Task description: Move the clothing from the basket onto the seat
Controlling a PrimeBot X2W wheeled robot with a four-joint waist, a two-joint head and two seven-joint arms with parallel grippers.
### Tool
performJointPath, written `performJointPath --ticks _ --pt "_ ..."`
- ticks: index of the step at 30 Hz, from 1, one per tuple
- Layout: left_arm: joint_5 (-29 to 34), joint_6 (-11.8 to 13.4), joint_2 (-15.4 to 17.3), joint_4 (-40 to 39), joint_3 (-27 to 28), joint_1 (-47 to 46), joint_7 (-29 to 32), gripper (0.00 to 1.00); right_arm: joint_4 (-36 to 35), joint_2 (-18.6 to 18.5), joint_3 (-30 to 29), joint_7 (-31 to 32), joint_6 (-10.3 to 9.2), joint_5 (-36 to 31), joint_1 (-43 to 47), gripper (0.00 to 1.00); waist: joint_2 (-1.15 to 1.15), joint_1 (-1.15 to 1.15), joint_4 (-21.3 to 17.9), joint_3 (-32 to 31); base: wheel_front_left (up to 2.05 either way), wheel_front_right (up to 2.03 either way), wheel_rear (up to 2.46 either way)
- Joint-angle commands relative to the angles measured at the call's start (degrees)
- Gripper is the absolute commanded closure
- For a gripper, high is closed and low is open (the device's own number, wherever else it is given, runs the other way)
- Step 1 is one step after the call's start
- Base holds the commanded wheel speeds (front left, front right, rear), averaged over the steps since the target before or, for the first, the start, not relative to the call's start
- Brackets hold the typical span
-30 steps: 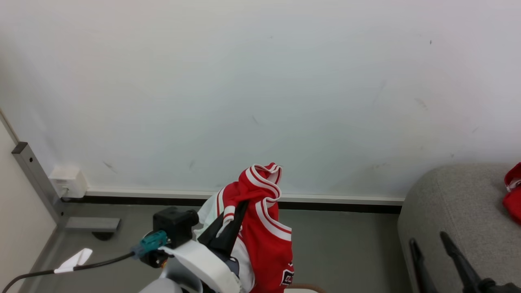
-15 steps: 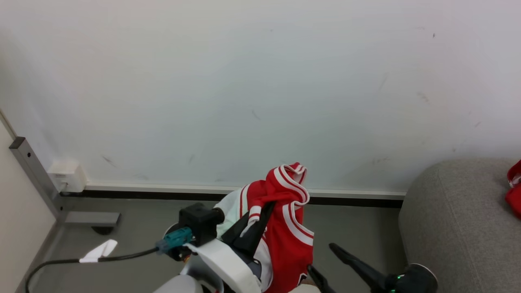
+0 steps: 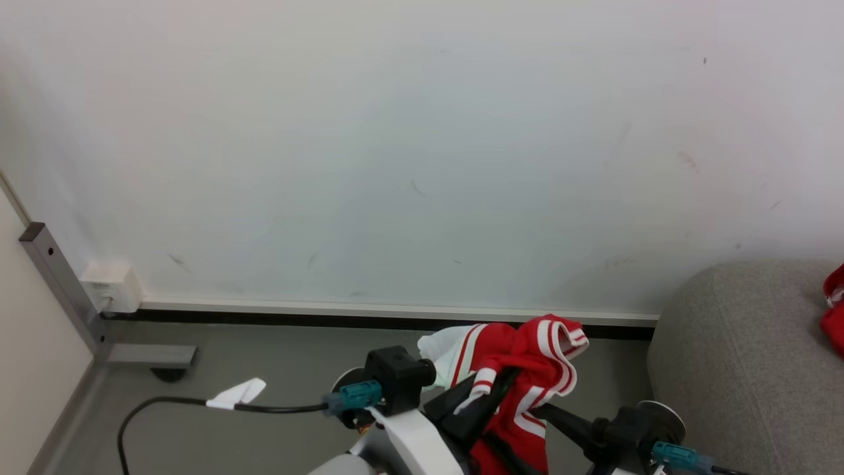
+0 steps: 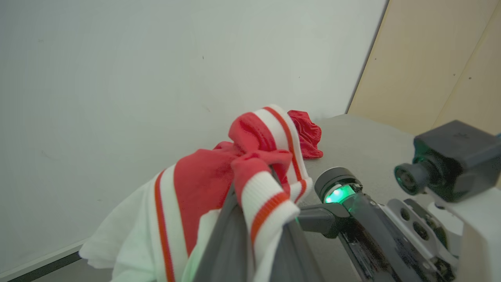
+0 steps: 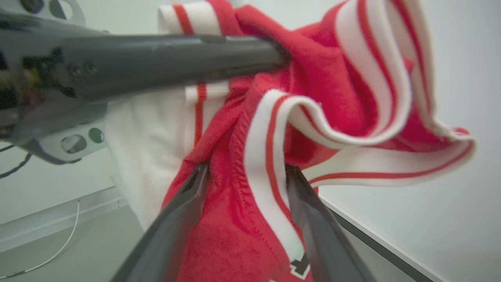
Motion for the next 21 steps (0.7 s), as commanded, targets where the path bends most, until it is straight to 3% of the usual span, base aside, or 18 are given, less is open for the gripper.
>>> performJointPath --ticks 1,5,6,7,8,18,19,20,21 --pt "-0.48 -0.59 -0.41 0.19 -0.27 -0.58 -0.03 1.0 0.82 0.15 1.12 -0.24 -0.12 0.96 -1.33 0.0 0.0 0.0 0.01 -0.09 0.0 0.0 0.0" --pt "-1.53 -1.95 -1.75 0.83 -1.31 -1.07 0.48 1.0 1.88 0.85 4.49 -0.61 -0.12 5.42 -3.59 0.0 0.0 0.0 0.0 -0.06 0.0 0.0 0.0" --pt "-1.58 -2.2 -1.96 1.11 -1.52 -1.09 0.54 1.0 2.17 0.76 5.18 -0.78 -0.12 6.09 -4.24 0.04 0.0 0.0 0.0 -0.07 0.0 0.0 0.0" --pt "-1.46 -2.36 -2.14 1.41 -1.74 -1.14 0.59 1.0 2.37 0.85 5.41 -1.08 -0.12 6.88 -4.76 0.57 0.0 0.0 -0.01 0.0 0.0 0.0 0.0" --pt "-1.48 -2.52 -2.3 1.76 -1.88 -1.17 0.54 1.0 2.3 1.05 5.93 -1.19 -0.12 7.81 -5.03 1.0 0.0 0.0 -0.03 0.04 0.0 0.0 0.0" --pt "-0.89 -1.77 -1.7 5.06 -1.76 -0.9 -0.69 1.0 -0.4 -1.86 5.74 -2.13 -0.12 12.6 -6.8 1.0 0.0 0.0 -1.83 0.62 0.0 0.0 0.0" --pt "-0.53 -1.5 -1.64 5.45 -1.72 -0.88 -0.96 0.84 -0.77 -2.09 5.1 -2.15 -0.12 12.75 -6.38 1.0 0.0 0.0 -2.11 0.74 0.0 0.0 0.0" --pt "-0.18 -0.96 -1.52 5.9 -1.54 -0.83 -1.26 0.52 -1.14 -2.4 4.46 -2.17 -0.12 12.81 -6.01 1.0 0.0 0.0 -2.5 0.87 0.0 0.0 0.0" --pt "0.09 -0.68 -1.39 6.37 -1.51 -0.8 -1.59 0.35 -1.45 -2.76 3.86 -2.18 -0.12 12.77 -5.73 1.0 0.0 0.0 -2.9 1.02 0.0 0.0 0.0"
